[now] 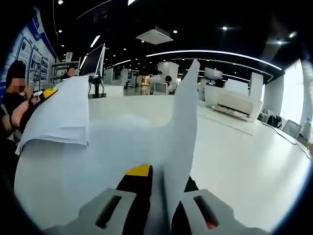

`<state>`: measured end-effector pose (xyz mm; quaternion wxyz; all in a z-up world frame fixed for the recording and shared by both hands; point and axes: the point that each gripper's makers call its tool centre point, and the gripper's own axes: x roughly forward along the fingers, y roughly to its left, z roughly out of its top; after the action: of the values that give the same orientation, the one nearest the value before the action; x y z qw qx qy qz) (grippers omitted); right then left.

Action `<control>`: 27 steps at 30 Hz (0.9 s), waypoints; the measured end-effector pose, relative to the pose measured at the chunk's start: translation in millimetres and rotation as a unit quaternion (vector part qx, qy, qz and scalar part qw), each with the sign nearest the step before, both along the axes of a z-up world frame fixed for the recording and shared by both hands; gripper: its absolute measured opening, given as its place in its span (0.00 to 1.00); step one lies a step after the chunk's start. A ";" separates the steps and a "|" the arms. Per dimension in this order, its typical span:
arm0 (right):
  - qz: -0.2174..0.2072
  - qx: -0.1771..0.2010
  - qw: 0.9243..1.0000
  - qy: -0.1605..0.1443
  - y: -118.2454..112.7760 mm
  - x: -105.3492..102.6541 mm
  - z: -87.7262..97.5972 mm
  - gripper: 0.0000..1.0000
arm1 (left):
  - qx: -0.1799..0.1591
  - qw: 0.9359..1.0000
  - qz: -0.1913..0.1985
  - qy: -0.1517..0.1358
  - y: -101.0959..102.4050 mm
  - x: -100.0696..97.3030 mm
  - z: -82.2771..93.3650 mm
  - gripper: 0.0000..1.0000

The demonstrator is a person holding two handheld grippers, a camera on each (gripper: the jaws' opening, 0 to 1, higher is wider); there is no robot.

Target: Organize the stack of printing papers by aligning and flattening the scattered papers on the table

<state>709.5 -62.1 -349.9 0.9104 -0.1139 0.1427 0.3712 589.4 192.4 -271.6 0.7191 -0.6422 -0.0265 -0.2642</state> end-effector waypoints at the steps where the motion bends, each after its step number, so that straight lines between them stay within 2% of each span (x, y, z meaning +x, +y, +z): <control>1: 0.000 -0.001 1.000 0.000 -0.2 0.0 0.0 0.03 | 0.000 1.000 0.000 0.000 0.0 0.0 0.0 0.06; 13: -0.006 -0.008 1.000 -0.003 -1.6 -0.8 -0.4 0.00 | 0.000 1.000 0.000 0.000 0.0 -0.6 0.2 0.06; 27: -0.022 0.015 0.999 0.020 -7.1 -1.9 0.9 0.00 | 0.000 1.000 0.000 0.001 0.2 0.0 0.0 0.06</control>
<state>707.6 -69.2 -349.0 0.9171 -0.0894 0.1580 0.3550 589.4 192.5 -271.6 0.7194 -0.6421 -0.0261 -0.2635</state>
